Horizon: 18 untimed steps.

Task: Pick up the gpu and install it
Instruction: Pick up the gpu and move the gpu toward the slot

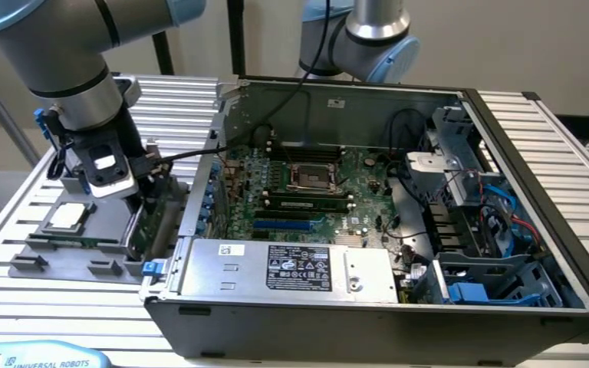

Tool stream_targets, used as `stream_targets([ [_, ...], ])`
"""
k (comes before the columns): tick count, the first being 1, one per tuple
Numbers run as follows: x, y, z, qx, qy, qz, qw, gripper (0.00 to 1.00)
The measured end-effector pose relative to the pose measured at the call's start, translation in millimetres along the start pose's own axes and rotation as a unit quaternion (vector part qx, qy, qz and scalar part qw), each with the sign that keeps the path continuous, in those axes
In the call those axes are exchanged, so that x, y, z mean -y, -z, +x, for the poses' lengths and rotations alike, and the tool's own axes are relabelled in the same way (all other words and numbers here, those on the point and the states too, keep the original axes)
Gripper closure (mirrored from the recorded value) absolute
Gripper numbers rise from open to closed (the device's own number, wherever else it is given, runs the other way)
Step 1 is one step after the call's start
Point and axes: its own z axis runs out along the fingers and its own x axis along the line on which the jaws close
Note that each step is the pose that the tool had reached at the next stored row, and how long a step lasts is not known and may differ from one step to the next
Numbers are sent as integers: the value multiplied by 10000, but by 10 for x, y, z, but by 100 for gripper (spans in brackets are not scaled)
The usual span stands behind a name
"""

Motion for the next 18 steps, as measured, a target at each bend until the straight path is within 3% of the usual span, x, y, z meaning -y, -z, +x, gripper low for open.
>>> stream_targets([
  [4, -5, 127, -13, -19, 0, 2, 10000, 73],
  [11, -19, 437, -62, -57, -2, 4, 10000, 73],
  [18, -36, 748, -154, -69, -2, 5, 10000, 73],
])
